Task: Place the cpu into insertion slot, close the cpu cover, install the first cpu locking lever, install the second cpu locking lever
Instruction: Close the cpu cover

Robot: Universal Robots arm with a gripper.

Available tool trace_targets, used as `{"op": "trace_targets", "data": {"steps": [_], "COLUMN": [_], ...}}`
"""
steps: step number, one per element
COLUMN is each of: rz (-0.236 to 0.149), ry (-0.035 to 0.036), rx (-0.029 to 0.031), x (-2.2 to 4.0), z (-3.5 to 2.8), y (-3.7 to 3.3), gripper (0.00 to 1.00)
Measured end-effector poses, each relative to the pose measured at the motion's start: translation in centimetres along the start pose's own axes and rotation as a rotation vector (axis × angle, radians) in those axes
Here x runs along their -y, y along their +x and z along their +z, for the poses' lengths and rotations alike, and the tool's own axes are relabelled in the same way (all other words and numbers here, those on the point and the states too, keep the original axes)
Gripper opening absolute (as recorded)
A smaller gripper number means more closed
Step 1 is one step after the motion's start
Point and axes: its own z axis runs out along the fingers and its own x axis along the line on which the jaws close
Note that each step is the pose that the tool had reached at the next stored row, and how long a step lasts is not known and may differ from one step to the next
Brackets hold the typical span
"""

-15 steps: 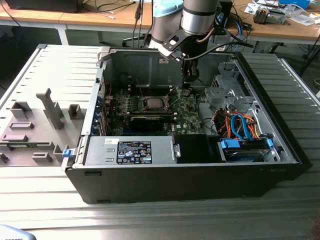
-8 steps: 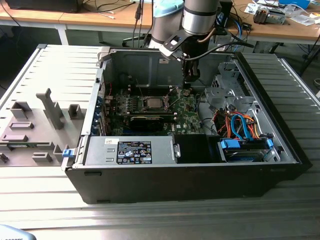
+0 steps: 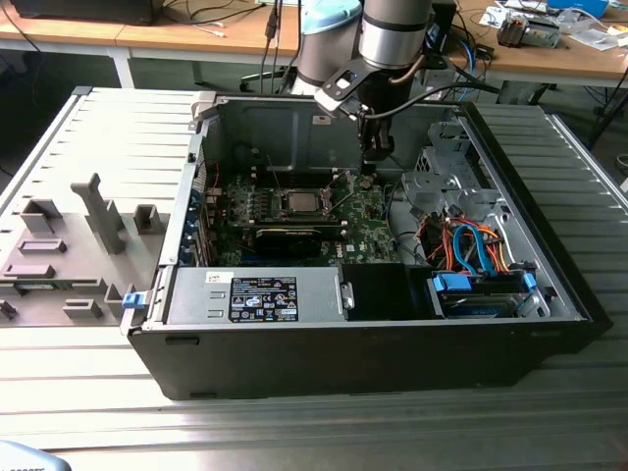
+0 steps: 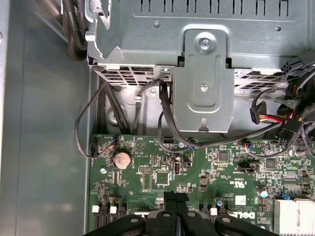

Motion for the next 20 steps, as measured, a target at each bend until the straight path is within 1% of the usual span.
{"op": "trace_targets", "data": {"steps": [6,13,15,18,20], "rz": [0.000,0.000,0.000,0.000,0.000], "ry": [-0.0001,0.0000,0.0000,0.0000,0.0016], "rx": [-0.0002,-0.0002,-0.0001,0.0000,-0.0001], "x": [-0.21,-0.44,-0.44,-0.44,-0.45], "z": [0.04,0.08,0.16,0.46,0.59], "y": [0.04,0.25,0.27,0.28,0.28], "gripper": [0.11,0.11,0.11,0.11,0.11]}}
